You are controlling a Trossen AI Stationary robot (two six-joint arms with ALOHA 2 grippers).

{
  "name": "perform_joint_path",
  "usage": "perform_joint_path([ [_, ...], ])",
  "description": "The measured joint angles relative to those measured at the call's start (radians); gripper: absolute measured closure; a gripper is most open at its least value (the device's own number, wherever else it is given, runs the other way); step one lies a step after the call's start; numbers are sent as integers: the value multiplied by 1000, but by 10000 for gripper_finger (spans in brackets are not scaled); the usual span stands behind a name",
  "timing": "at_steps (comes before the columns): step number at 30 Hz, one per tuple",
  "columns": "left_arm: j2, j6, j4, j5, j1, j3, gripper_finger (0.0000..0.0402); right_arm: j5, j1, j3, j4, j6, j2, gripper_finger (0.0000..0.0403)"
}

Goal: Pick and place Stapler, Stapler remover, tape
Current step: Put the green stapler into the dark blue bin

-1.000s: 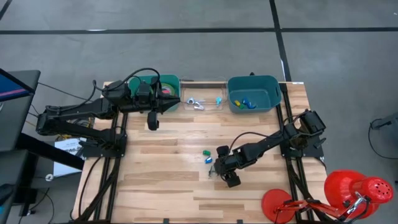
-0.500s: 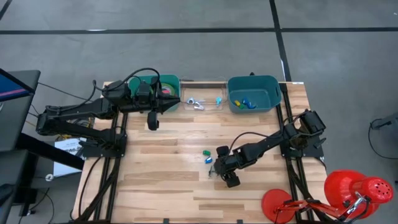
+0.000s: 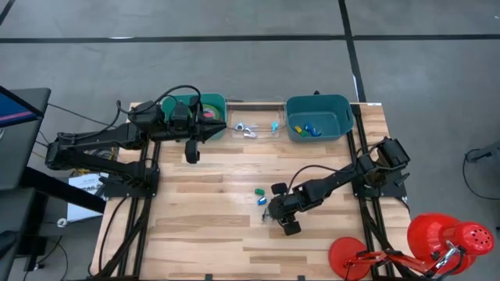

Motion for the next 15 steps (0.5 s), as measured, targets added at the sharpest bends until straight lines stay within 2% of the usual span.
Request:
perform_joint_path([
  [15,0,0,0,0,0,0,380,0,-15,28,-80,7,-15,282],
])
